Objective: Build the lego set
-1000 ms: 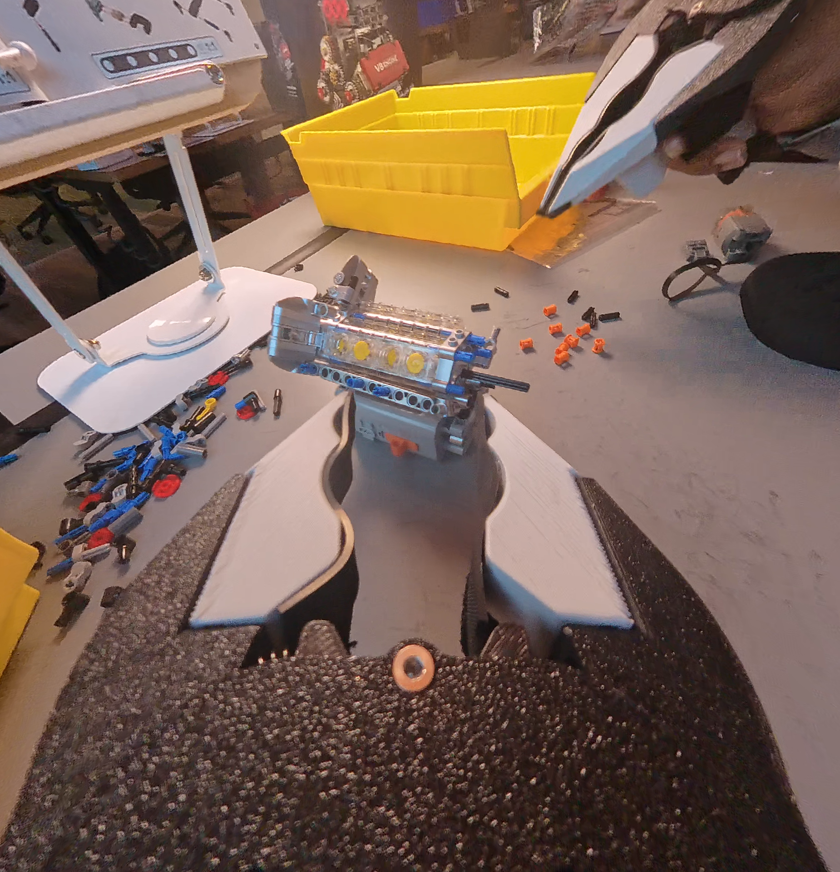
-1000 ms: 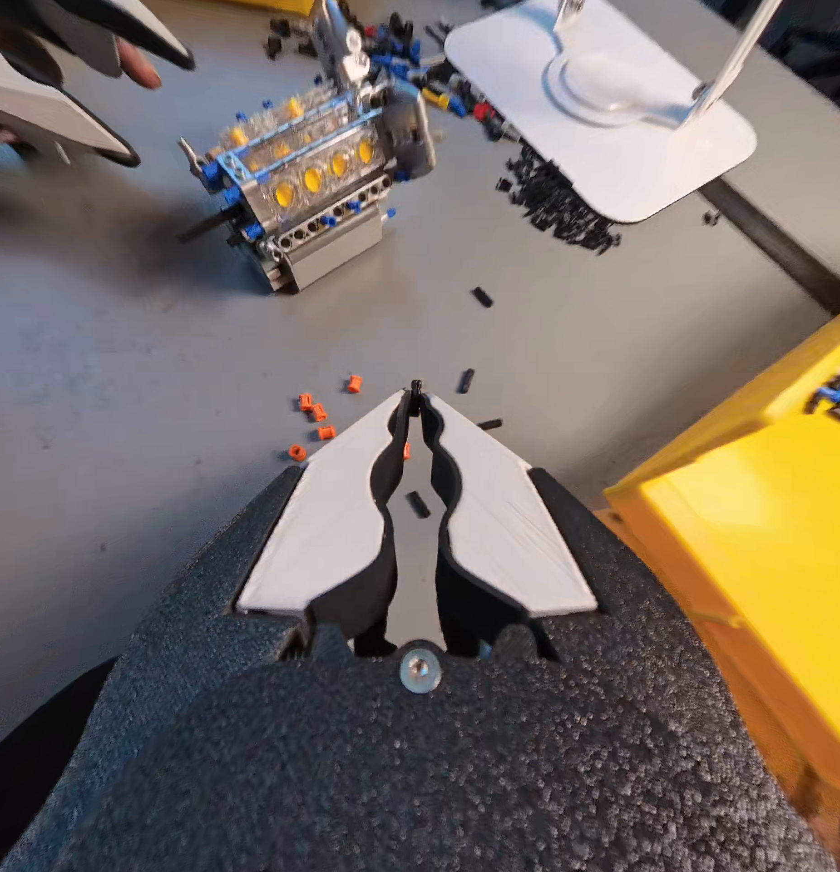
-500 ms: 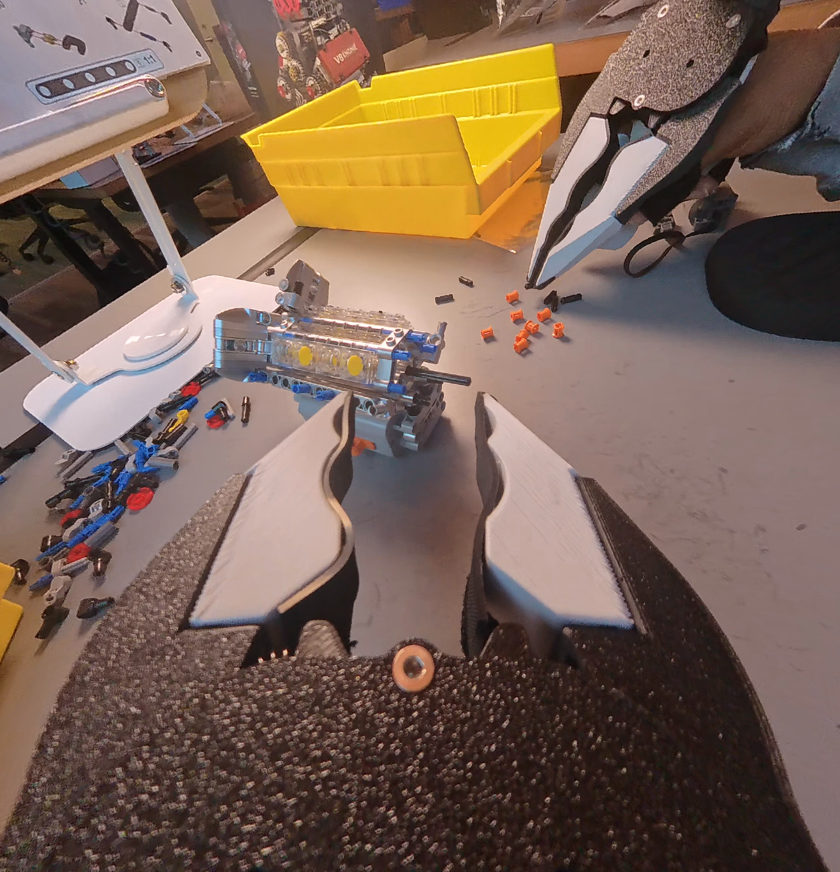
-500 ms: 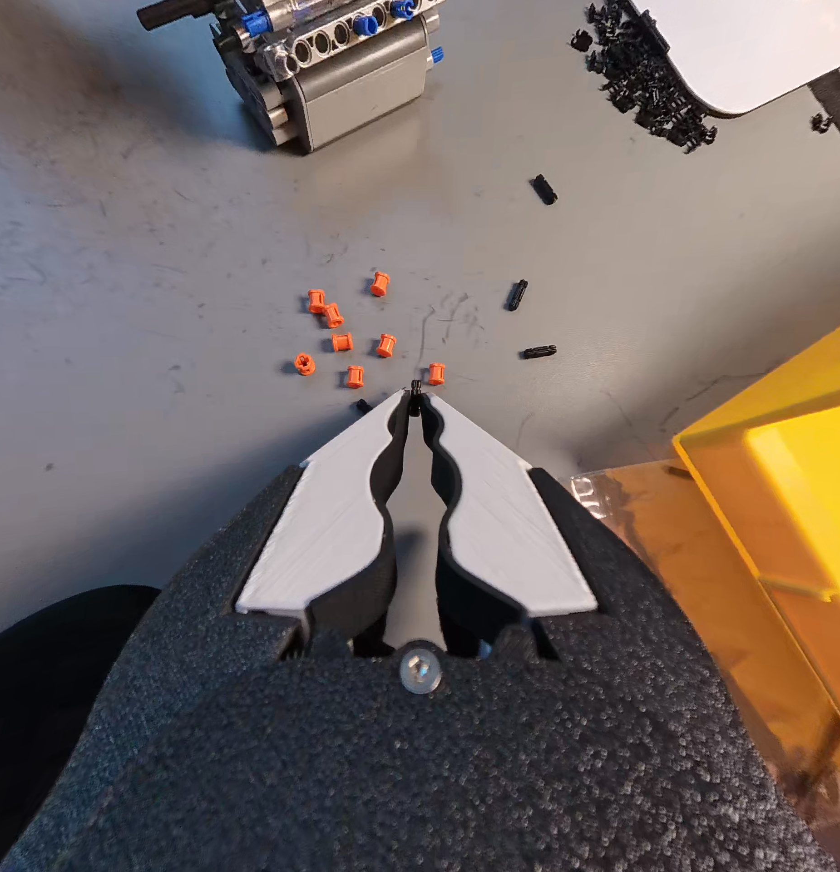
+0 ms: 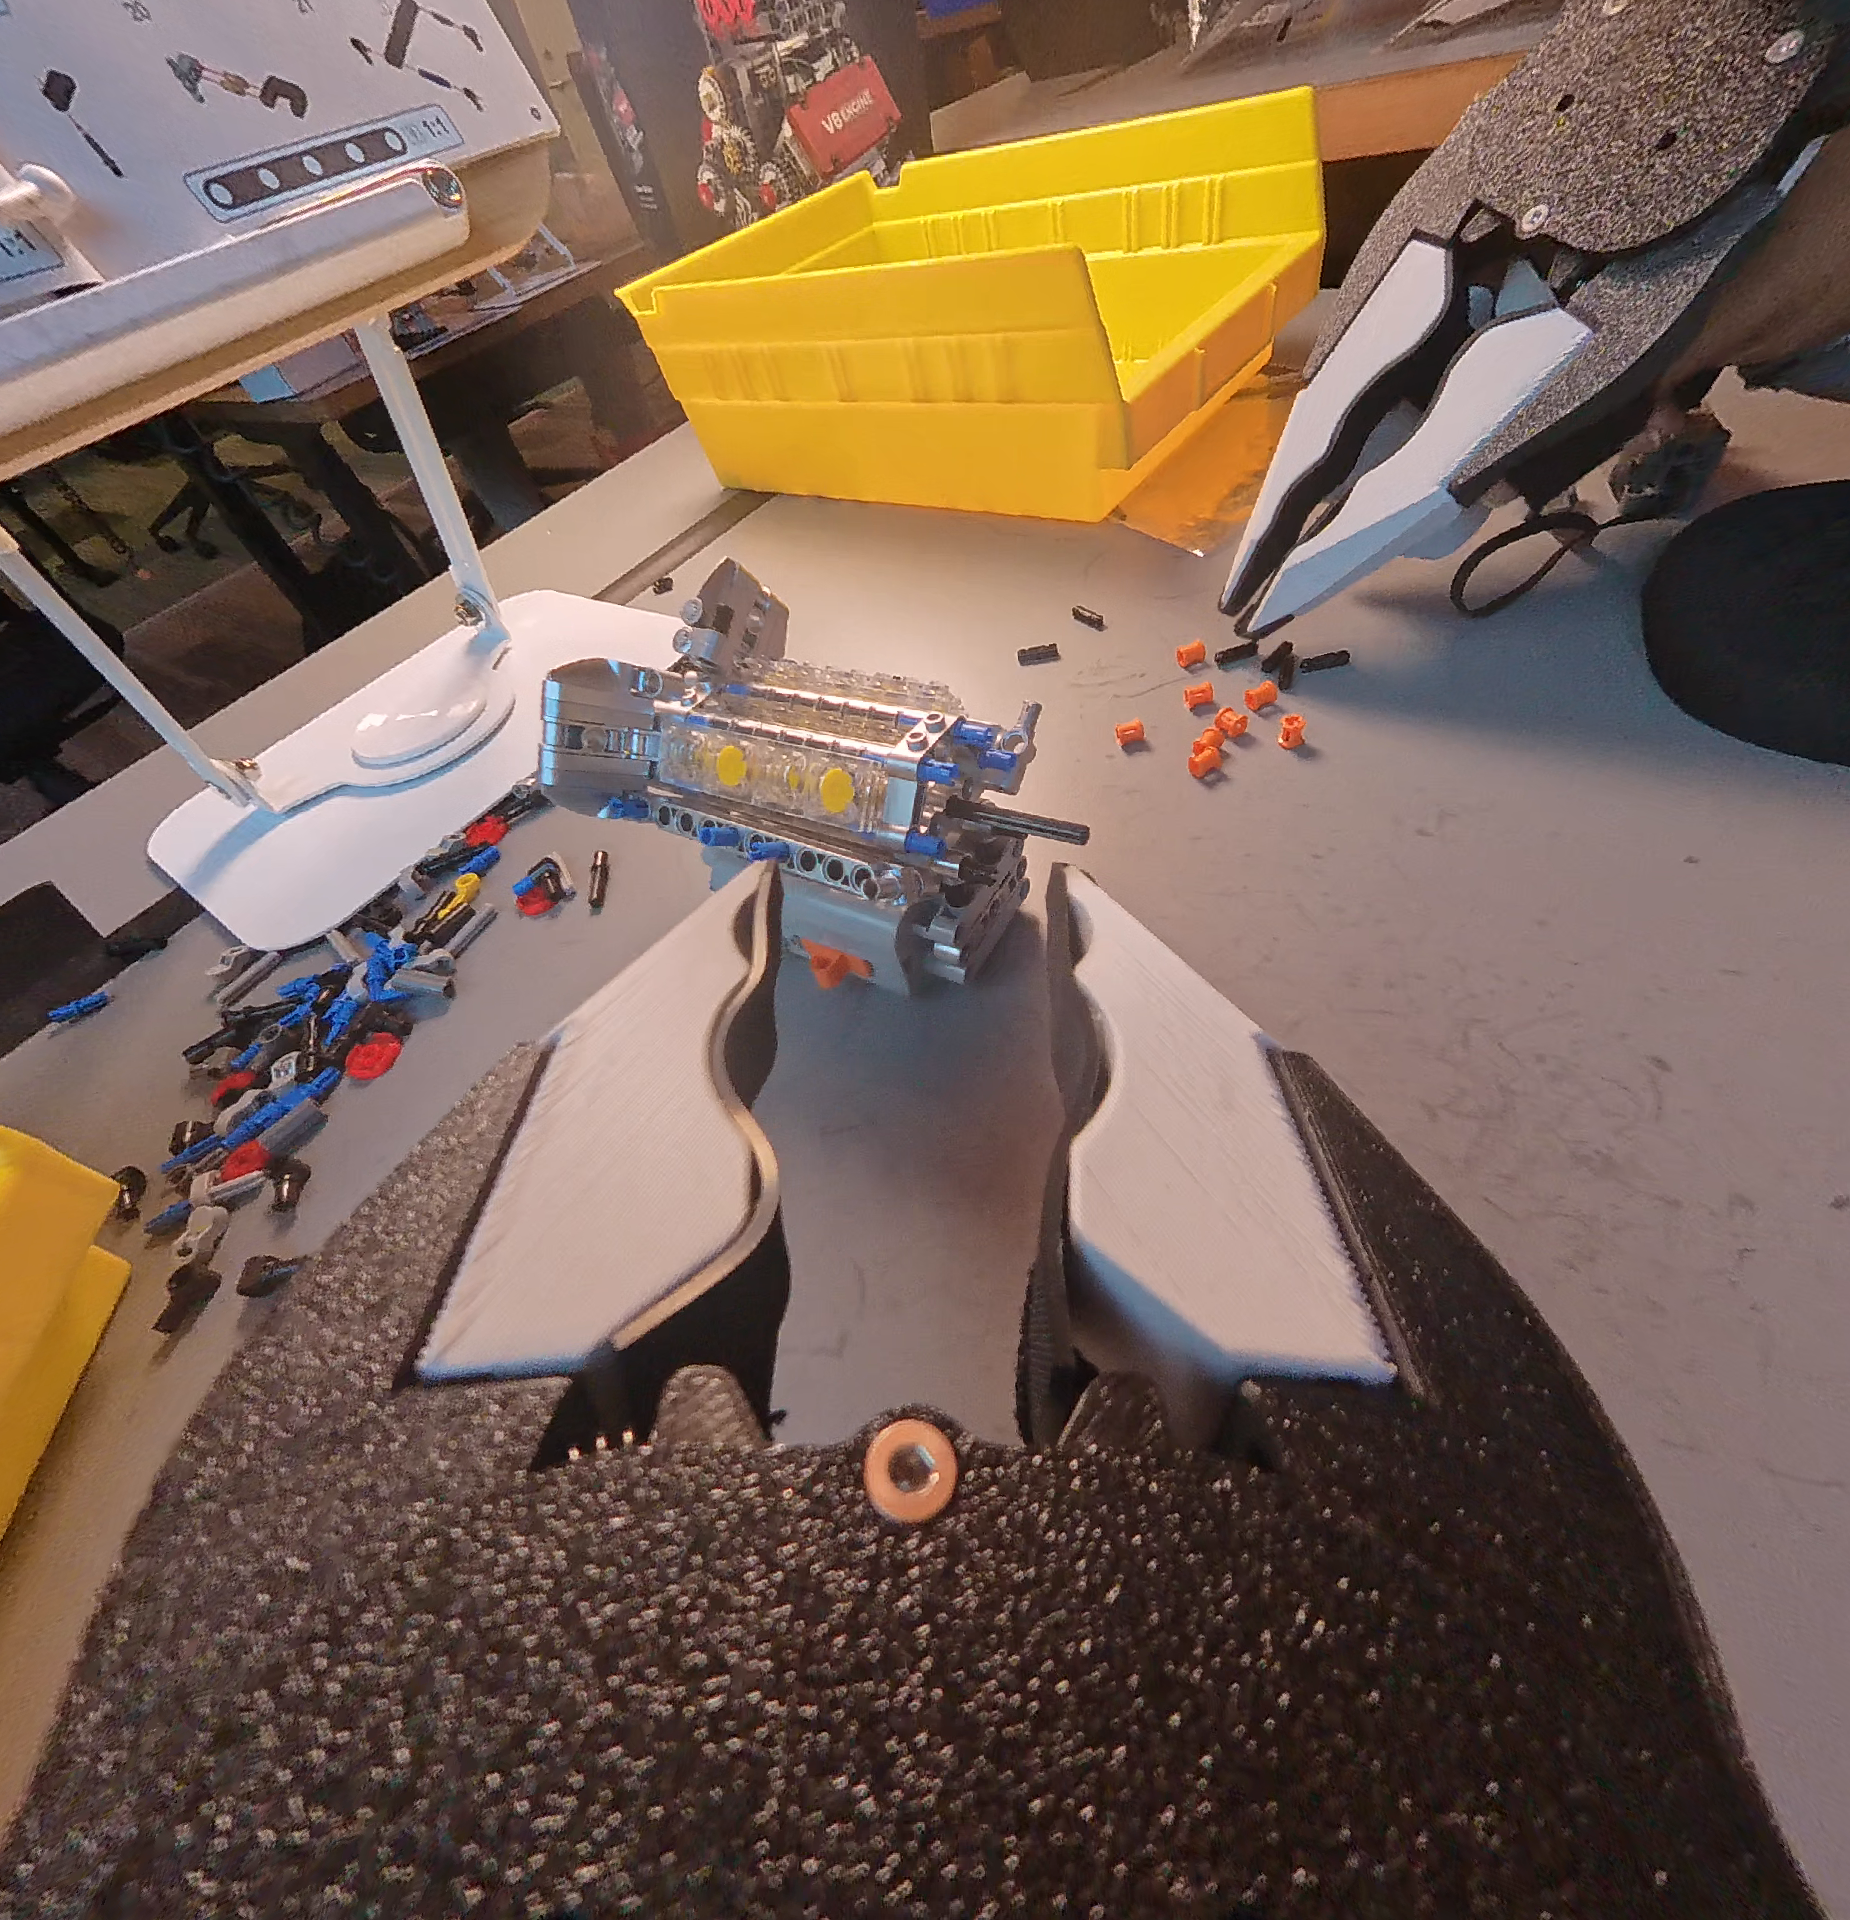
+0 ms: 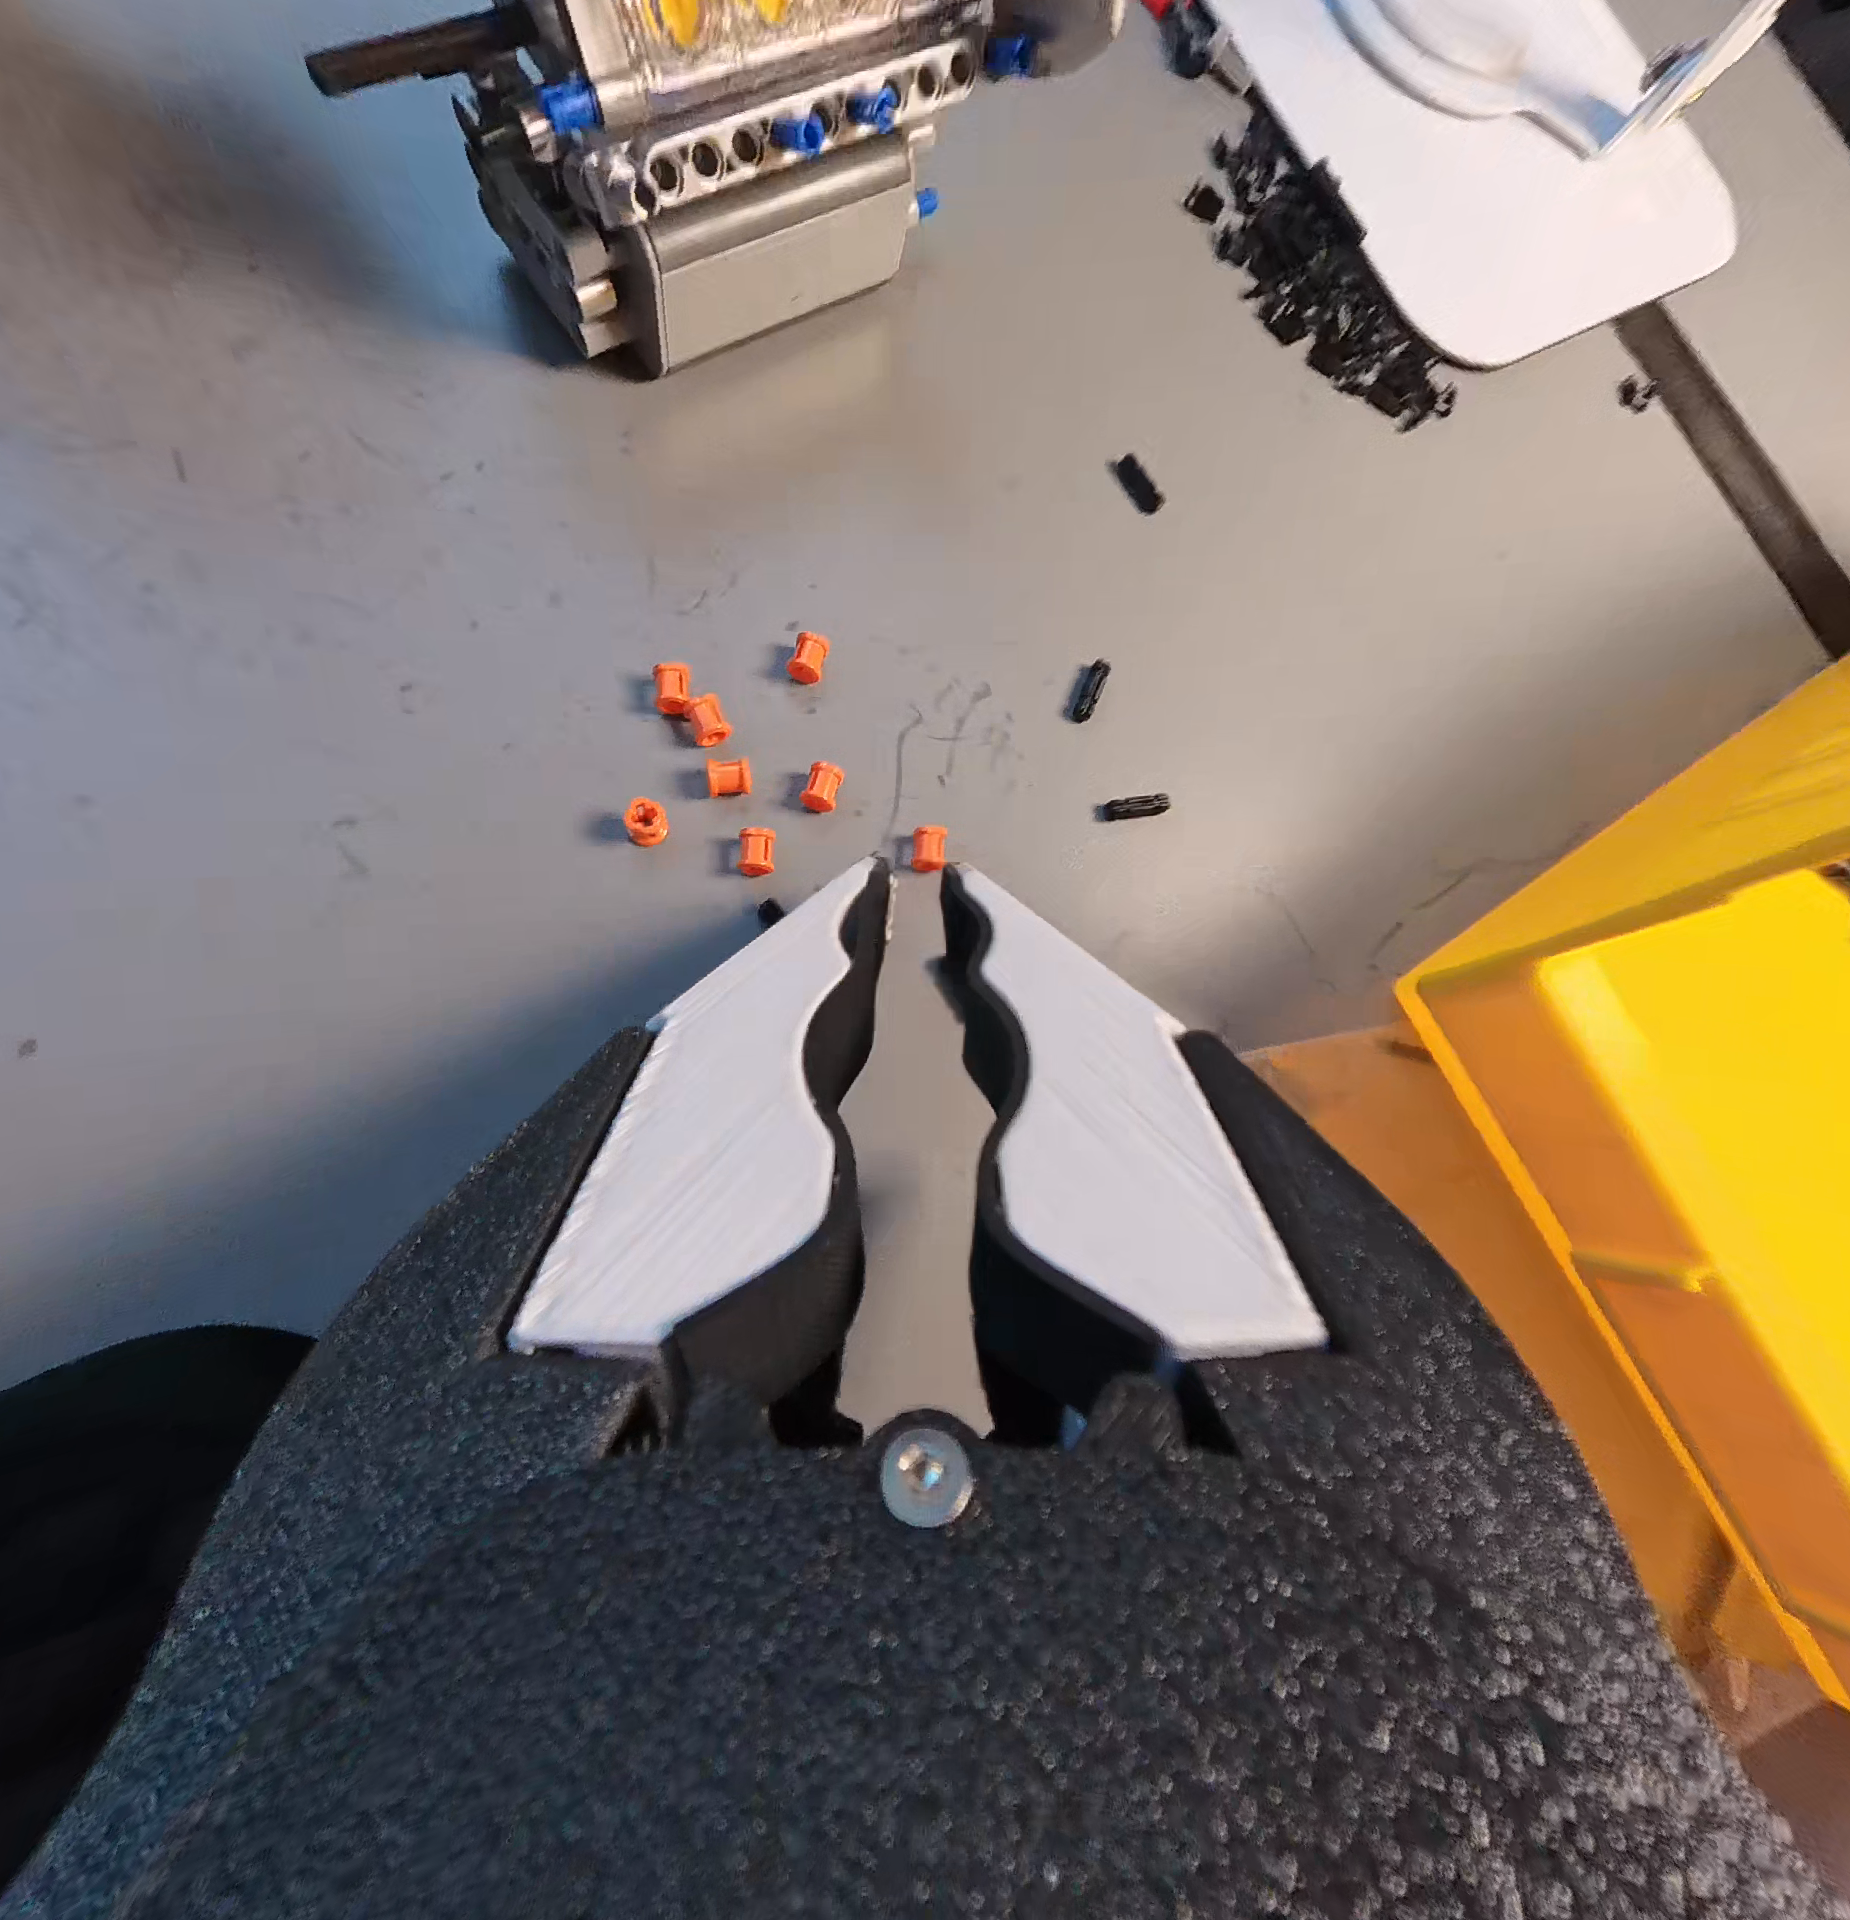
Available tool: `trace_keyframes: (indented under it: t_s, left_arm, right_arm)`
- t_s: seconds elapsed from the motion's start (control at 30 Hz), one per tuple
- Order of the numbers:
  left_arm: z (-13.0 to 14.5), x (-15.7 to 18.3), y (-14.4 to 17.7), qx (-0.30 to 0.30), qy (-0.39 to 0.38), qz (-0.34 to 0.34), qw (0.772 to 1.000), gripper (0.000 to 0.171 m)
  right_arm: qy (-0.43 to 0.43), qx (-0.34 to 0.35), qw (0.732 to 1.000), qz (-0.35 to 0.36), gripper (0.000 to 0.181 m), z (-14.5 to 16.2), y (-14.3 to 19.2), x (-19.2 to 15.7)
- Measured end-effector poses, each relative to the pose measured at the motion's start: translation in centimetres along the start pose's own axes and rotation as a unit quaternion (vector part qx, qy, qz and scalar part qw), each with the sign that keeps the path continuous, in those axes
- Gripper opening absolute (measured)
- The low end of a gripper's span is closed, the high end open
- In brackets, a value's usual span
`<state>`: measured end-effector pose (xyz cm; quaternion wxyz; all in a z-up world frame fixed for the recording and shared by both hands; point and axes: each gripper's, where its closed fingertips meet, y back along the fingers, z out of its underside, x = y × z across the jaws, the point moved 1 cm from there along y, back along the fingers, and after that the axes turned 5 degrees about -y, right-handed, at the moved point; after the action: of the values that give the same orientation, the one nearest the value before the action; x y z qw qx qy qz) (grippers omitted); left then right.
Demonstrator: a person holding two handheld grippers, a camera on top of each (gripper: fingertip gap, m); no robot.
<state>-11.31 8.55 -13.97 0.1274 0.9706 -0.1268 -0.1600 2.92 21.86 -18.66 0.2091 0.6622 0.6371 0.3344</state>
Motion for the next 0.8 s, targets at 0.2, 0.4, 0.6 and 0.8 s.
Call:
trace_keyframes:
  t_s: [0.2, 0.4, 0.6, 0.8]
  left_arm:
    - [-0.7, -2.1, 1.1, 0.014, -0.002, -0.028, 1.0, 0.05]
    - [-2.4, -5.0, 3.5, 0.058, 0.022, -0.06, 0.996, 0.05]
    - [-1.3, -4.7, 2.8, 0.054, 0.043, -0.056, 0.996, 0.05]
    - [-0.3, -3.6, 1.6, 0.039, 0.05, -0.029, 0.998, 0.05]
  right_arm:
    - [0.003, 0.169, 0.983, 0.065, 0.015, -4.4, 2.9, 2.0]
    - [-0.006, 0.282, 0.954, 0.106, 0.045, -7.1, 5.6, 2.7]
    - [-0.03, 0.335, 0.939, 0.077, 0.059, -13.1, 6.2, 2.6]
    - [-0.008, 0.384, 0.918, 0.097, 0.038, -26.3, 8.0, 5.1]
